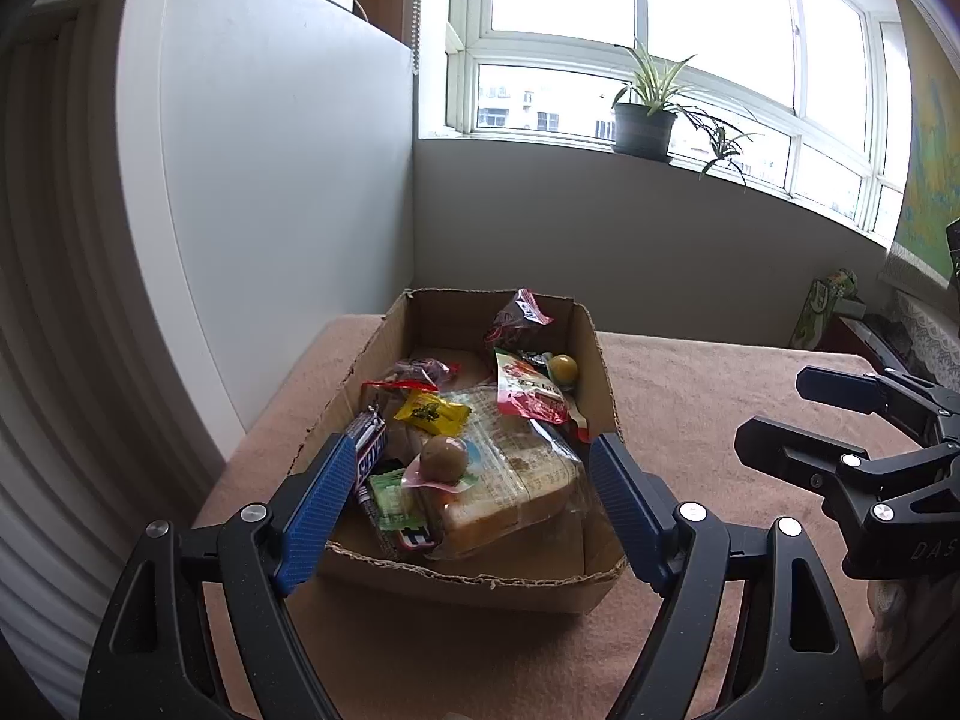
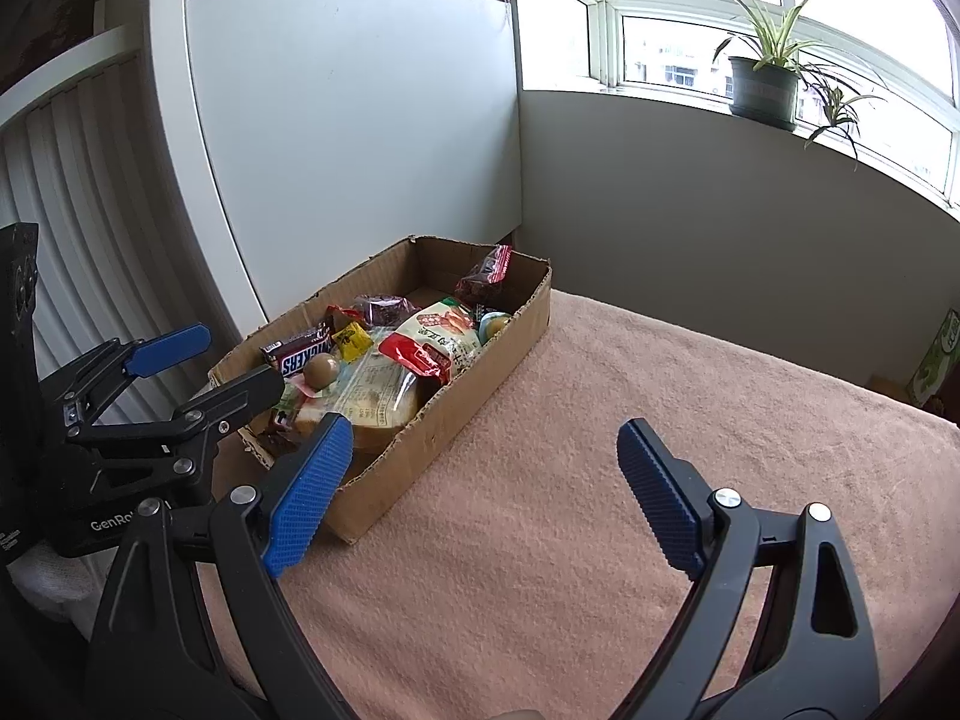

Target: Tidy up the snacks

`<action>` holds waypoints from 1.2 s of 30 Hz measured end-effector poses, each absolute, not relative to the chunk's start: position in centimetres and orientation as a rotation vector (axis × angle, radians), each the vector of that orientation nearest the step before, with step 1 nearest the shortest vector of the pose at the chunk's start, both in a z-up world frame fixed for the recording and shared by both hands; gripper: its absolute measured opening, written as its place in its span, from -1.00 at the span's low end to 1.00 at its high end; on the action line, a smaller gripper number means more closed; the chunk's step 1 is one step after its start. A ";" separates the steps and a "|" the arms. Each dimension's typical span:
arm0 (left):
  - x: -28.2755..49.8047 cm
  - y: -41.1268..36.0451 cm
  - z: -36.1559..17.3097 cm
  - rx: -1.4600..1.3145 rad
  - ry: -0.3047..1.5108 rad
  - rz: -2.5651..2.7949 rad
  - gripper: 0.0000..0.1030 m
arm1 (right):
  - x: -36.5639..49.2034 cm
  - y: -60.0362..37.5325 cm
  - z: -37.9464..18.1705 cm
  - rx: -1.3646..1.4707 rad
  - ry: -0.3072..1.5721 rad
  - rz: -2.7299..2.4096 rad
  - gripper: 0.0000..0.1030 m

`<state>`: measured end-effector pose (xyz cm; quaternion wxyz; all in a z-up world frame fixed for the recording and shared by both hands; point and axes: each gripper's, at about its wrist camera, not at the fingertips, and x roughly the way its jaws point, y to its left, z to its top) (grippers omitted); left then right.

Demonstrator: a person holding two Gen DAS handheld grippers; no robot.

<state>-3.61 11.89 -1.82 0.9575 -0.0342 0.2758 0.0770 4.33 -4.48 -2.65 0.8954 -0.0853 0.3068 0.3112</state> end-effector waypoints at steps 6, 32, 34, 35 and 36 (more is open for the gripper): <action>-3.8 11.7 -1.8 -0.064 0.557 0.164 0.56 | 4.3 -4.6 -2.6 -0.182 0.629 0.634 0.79; -3.8 11.8 -2.0 -0.075 0.560 0.176 0.56 | 4.6 -5.0 -3.2 -0.184 0.642 0.621 0.79; -3.8 11.8 -2.0 -0.076 0.562 0.176 0.56 | 4.6 -5.0 -3.2 -0.184 0.643 0.621 0.79; -3.8 11.9 -1.9 -0.076 0.561 0.175 0.56 | 4.6 -5.0 -3.2 -0.185 0.644 0.621 0.79; -3.9 11.9 -1.9 -0.076 0.560 0.176 0.56 | 4.7 -5.0 -3.2 -0.186 0.645 0.621 0.79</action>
